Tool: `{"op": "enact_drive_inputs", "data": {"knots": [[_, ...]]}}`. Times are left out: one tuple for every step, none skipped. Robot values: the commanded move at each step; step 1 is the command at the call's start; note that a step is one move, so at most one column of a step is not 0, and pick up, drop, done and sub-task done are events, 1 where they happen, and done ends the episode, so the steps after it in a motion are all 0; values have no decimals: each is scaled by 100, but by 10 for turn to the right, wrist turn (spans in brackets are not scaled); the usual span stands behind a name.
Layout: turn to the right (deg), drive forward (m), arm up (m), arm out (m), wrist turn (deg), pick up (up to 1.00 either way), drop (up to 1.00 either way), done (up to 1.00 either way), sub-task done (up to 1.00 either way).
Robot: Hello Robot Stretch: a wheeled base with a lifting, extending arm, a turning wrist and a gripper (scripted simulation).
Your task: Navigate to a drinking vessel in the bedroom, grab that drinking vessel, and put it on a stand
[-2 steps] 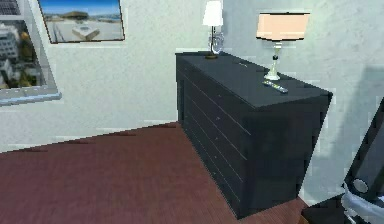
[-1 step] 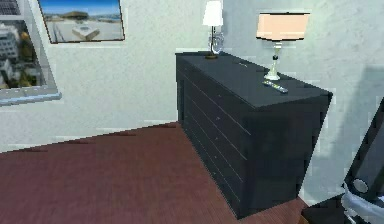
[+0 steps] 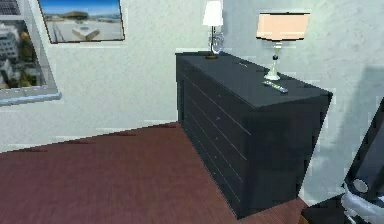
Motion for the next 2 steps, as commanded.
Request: {"op": "enact_drive_inputs", "data": {"knots": [[0,0,0,-8,0,0,0,0,0],[0,0,0,0,0,0,0,100,0]]}}
